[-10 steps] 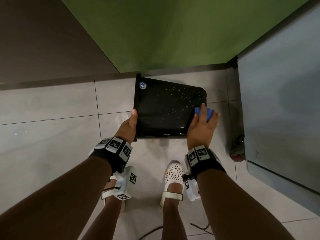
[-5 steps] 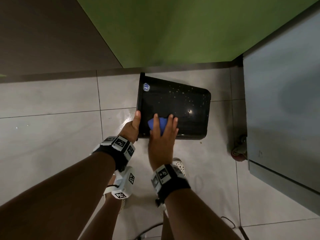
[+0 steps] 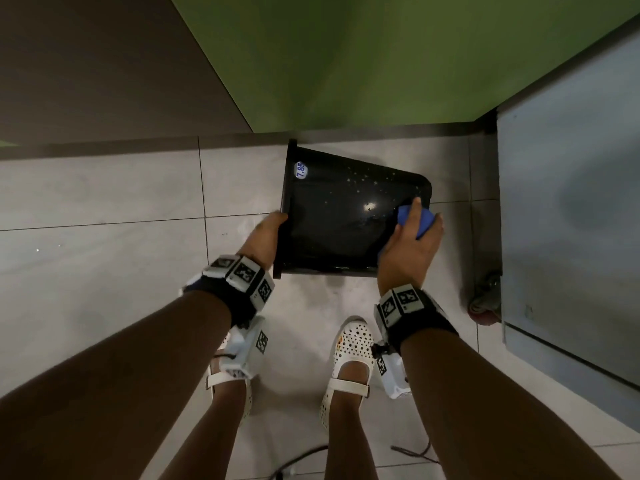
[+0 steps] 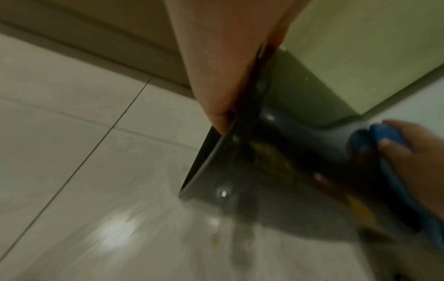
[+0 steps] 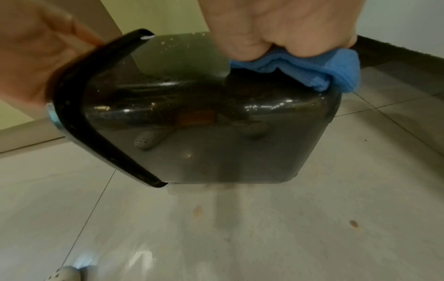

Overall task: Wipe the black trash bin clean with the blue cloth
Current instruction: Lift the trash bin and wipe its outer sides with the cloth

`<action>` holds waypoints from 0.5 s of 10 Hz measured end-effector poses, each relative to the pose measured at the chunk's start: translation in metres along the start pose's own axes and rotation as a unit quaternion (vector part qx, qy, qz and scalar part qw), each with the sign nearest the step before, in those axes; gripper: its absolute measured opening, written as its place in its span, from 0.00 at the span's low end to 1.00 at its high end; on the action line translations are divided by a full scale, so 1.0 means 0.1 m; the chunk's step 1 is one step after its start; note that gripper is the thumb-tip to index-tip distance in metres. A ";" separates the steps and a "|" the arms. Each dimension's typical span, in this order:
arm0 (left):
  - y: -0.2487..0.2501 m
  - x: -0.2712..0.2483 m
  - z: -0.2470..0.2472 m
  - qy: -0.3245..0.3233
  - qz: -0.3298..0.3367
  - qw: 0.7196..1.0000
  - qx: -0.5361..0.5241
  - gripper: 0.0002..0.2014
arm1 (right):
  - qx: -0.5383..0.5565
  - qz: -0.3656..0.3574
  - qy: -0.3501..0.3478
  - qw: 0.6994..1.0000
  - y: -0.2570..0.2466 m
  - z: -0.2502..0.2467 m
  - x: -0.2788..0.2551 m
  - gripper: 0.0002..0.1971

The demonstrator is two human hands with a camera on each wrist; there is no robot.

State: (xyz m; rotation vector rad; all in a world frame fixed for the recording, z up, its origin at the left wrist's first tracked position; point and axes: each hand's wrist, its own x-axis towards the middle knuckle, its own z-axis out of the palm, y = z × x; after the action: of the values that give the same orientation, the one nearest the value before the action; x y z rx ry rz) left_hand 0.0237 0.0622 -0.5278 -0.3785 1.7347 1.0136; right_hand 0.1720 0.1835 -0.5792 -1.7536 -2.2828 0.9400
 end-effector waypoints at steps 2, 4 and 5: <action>0.38 0.14 0.16 0.080 0.127 0.985 0.083 0.30 | -0.060 -0.005 -0.012 0.998 -0.03 -0.05 0.01 0.28; 0.37 0.24 0.21 0.111 0.164 0.977 0.085 0.27 | -0.054 -0.045 -0.001 0.998 -0.28 0.16 -0.35 0.26; 0.36 0.28 0.22 0.120 0.167 0.975 0.088 0.26 | -0.029 -0.135 -0.040 0.990 -0.49 0.44 -0.68 0.29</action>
State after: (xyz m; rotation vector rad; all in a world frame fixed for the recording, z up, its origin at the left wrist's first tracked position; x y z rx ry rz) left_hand 0.0017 0.1061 -0.5390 -0.0971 2.1401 1.0727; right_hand 0.1330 0.0974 -0.5700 -1.3999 -2.5395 0.9146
